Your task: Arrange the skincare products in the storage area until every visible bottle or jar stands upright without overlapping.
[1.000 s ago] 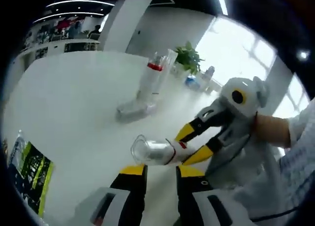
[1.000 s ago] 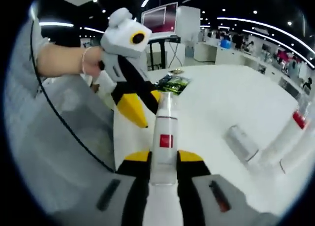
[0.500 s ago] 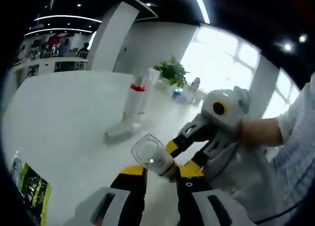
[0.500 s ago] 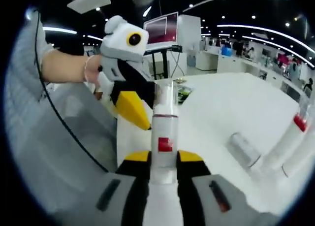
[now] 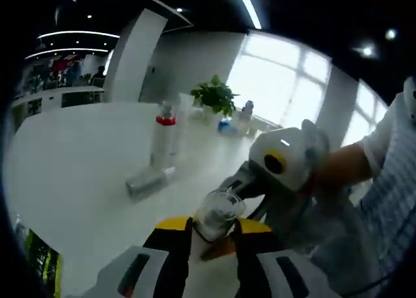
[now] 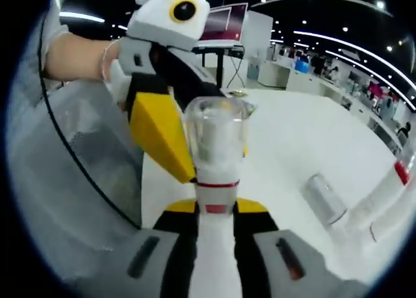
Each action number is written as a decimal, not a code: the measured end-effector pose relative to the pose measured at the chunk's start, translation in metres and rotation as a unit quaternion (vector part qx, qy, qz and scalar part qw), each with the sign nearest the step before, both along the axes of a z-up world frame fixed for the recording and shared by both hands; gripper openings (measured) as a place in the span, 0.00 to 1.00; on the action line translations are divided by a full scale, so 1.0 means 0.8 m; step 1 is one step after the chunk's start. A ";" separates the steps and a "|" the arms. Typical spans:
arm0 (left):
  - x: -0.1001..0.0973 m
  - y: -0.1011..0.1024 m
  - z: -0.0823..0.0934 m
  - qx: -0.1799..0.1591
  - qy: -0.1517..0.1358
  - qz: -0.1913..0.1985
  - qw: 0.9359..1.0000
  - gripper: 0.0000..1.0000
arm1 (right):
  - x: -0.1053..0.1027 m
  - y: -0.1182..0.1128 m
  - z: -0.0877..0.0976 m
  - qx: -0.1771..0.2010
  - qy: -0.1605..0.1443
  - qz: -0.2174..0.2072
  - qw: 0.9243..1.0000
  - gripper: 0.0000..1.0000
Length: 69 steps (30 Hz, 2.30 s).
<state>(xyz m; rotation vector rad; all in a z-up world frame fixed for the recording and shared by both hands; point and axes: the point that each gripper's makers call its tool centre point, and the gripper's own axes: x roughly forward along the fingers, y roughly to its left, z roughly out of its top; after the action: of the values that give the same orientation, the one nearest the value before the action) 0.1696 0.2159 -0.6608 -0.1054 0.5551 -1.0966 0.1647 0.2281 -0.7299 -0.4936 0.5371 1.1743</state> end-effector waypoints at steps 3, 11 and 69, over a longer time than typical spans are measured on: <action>-0.002 -0.002 0.001 -0.004 0.002 -0.001 1.000 0.27 | -0.002 -0.006 -0.013 -0.021 0.001 0.007 1.000 0.20; 0.000 -0.001 0.006 -0.005 -0.011 0.001 1.000 0.28 | 0.015 -0.018 -0.009 0.005 0.005 -0.028 1.000 0.19; 0.051 0.052 0.002 0.033 -0.031 0.116 0.992 0.29 | 0.122 -0.125 0.014 0.016 0.013 -0.297 0.955 0.30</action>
<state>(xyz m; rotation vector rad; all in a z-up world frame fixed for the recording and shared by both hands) 0.2101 0.2579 -0.6593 -0.0760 0.5082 -0.8515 0.2623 0.1283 -0.7188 -0.2580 0.6333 0.6102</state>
